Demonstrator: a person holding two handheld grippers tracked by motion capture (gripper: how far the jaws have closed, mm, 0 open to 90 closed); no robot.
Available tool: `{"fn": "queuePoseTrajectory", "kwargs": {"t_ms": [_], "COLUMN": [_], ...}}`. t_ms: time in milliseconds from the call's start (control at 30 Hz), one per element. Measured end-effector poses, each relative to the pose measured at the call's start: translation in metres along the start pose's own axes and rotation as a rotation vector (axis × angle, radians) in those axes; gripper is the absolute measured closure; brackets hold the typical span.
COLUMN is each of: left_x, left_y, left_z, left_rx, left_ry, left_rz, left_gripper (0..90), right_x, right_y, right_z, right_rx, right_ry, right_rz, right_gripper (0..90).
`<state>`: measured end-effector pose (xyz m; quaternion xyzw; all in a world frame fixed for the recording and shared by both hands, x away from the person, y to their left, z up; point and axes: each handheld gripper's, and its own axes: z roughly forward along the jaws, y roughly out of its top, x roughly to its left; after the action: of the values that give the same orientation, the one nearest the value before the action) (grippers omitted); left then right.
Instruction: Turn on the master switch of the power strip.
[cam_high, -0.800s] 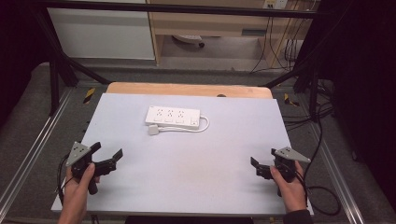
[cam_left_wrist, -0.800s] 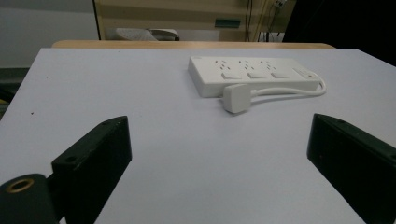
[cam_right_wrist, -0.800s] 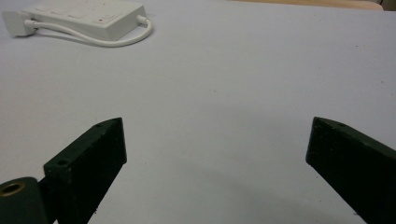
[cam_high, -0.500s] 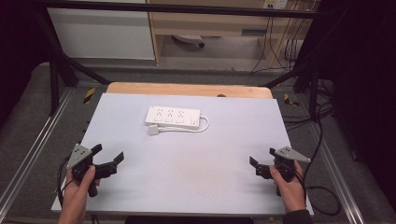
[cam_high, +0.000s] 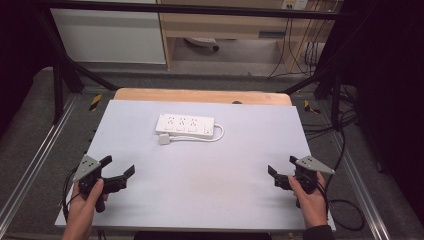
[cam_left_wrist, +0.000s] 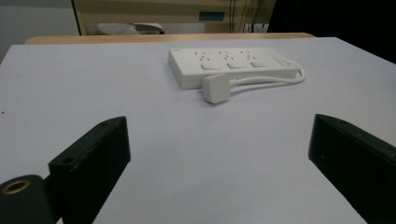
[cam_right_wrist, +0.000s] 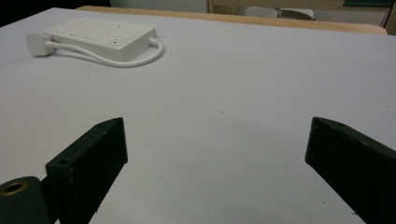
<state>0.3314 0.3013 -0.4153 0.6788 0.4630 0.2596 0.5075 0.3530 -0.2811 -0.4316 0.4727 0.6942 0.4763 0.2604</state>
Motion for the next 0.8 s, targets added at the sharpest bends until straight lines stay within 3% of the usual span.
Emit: {"fn": "queuePoseTrajectory", "kwargs": {"t_ms": [267, 400, 800], "left_x": [-0.001, -0.003, -0.004], "left_y": [0.0, 0.0, -0.001], "left_z": [0.0, 0.001, -0.001], "left_rx": [0.001, 0.003, 0.018], "left_ry": [-0.004, -0.011, -0.004], "left_rz": [-0.002, 0.014, -0.003], "left_gripper": [5.5, 5.2, 5.3], "right_x": [0.006, 0.013, 0.033], "right_y": [0.011, 0.026, 0.05], "right_z": [0.004, 0.008, 0.025], "right_rx": [-0.035, -0.046, -0.062], "right_ry": [0.001, 0.021, 0.076], "right_rz": [-0.006, -0.028, -0.068], "right_gripper": [7.3, 4.3, 7.5]}}
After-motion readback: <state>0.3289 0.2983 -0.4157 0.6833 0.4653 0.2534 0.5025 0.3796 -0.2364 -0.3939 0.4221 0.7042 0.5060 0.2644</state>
